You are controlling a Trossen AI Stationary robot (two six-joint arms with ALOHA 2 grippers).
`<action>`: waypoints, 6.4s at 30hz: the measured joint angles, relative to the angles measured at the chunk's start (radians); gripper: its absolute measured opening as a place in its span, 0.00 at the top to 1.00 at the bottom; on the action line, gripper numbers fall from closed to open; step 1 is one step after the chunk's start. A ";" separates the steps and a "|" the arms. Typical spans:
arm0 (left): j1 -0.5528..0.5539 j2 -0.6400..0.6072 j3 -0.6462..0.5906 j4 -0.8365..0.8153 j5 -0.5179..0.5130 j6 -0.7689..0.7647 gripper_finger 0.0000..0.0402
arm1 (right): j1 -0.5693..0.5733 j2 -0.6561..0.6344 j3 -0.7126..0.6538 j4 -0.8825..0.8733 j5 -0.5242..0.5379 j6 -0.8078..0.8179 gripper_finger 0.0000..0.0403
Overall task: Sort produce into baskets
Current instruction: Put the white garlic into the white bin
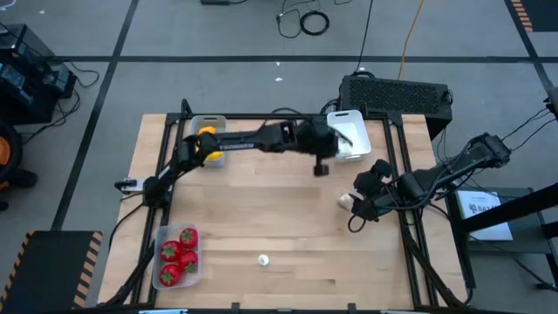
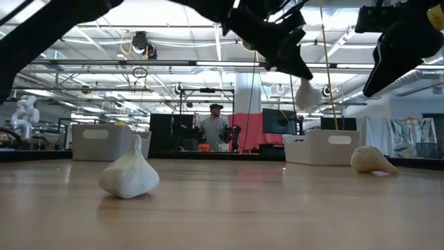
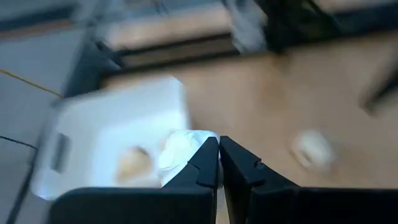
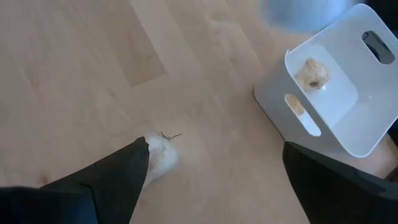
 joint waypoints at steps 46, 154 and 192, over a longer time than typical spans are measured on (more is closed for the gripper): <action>0.113 0.233 -0.001 0.704 -0.077 -0.425 0.70 | -0.003 0.000 0.000 0.035 0.110 -0.038 0.11; -0.665 0.001 -0.263 -0.677 -0.049 -0.314 0.84 | 0.045 0.001 0.000 0.270 0.029 -0.113 0.11; 0.127 0.035 -0.193 0.558 0.009 -0.169 0.97 | 0.045 0.000 0.000 0.212 0.058 -0.181 0.11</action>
